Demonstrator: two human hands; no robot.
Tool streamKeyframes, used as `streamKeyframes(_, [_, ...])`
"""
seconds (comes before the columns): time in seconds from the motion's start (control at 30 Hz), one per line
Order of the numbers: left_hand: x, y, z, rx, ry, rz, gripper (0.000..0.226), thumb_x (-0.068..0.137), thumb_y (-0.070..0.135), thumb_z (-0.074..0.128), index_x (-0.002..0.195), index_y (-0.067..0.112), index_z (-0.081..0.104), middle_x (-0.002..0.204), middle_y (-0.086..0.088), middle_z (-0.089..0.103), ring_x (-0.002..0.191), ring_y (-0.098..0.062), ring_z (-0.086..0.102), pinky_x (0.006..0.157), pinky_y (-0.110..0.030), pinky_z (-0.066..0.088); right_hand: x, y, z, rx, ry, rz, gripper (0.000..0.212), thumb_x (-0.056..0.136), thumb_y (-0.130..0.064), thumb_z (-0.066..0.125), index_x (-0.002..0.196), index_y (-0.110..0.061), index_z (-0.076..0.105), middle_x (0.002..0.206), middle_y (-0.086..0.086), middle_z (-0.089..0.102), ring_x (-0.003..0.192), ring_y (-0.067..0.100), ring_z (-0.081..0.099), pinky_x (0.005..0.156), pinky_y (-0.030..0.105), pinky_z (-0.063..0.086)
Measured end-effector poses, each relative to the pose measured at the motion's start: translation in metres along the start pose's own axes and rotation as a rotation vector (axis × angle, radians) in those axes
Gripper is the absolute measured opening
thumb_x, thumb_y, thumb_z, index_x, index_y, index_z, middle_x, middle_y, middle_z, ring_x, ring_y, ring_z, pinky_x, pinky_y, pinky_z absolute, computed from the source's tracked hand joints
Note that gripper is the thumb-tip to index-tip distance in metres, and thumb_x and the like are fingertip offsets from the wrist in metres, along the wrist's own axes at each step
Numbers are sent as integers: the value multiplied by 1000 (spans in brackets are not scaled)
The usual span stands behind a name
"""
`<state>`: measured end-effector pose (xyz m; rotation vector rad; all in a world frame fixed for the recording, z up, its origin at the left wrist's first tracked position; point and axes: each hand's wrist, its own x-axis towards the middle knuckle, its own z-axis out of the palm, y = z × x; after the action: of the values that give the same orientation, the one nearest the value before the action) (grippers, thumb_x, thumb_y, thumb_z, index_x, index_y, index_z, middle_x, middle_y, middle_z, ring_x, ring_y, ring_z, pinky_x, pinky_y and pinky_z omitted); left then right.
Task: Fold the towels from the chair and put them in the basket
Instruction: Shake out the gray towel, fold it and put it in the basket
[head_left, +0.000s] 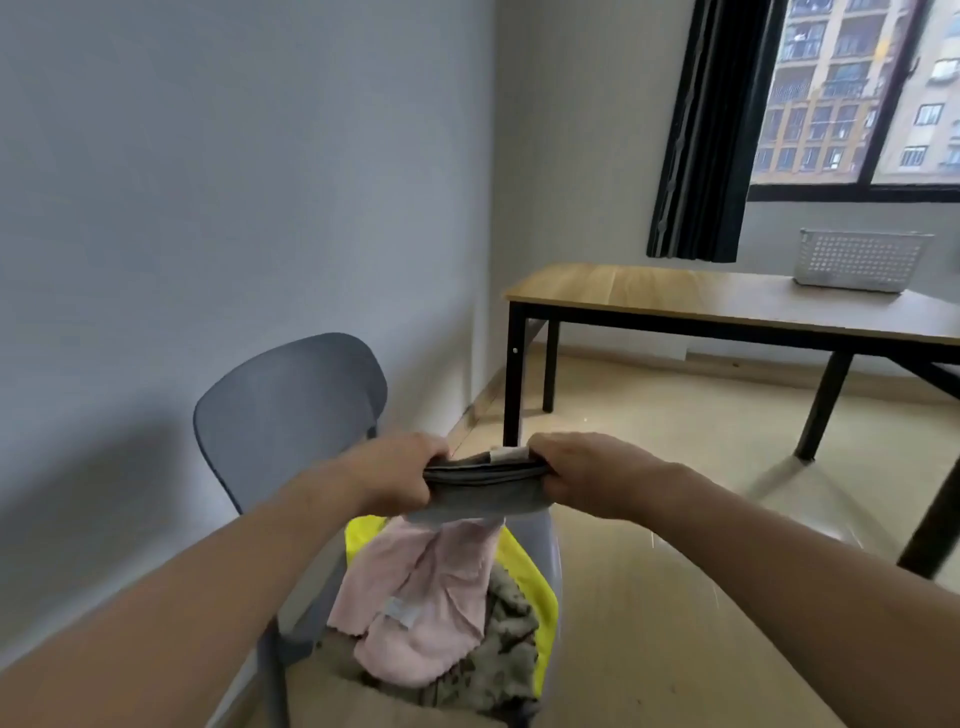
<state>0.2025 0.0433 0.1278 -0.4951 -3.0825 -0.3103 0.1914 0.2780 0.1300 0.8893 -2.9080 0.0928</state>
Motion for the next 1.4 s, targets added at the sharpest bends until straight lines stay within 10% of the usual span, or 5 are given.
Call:
streamKeyframes(0.37, [-34, -8, 132, -179, -676, -114, 13, 77, 42, 61, 79, 29, 61, 80, 7, 61, 82, -15, 56, 73, -27, 44, -22, -21, 113, 125, -677, 78, 24, 87, -15, 50, 109, -8, 58, 97, 9, 58, 82, 24, 53, 69, 30, 42])
streamKeyframes(0.73, [60, -68, 143, -839, -88, -467, 9, 85, 12, 57, 77, 14, 54, 70, -7, 48, 61, -19, 44, 49, -23, 35, 90, 28, 134, 220, -249, 221, 29, 95, -20, 39, 117, -9, 53, 125, 11, 55, 113, 27, 51, 89, 33, 40])
streamKeyframes(0.93, [77, -80, 194, -1269, -80, -402, 37, 76, 39, 67, 98, 9, 70, 91, -9, 73, 82, -21, 67, 74, -33, 49, 115, 29, 207, 371, -11, 377, 8, 93, -17, 39, 92, -15, 46, 114, 11, 55, 108, 29, 49, 88, 35, 37])
streamKeyframes(1.1, [91, -105, 218, -1373, 285, -842, 23, 84, 22, 60, 64, 11, 66, 43, 8, 49, 47, -15, 47, 49, -22, 43, 94, 18, 265, 476, 264, 558, 7, 88, -15, 44, 81, -15, 46, 91, 2, 50, 86, 26, 49, 76, 37, 39])
streamKeyframes(1.4, [108, -108, 206, -1375, -38, -859, 22, 88, 24, 56, 94, 10, 72, 87, -13, 72, 67, -22, 64, 60, -23, 49, 81, -2, 278, 200, 551, 234, 16, 70, -20, 43, 82, -15, 51, 96, 3, 56, 84, 25, 46, 78, 32, 34])
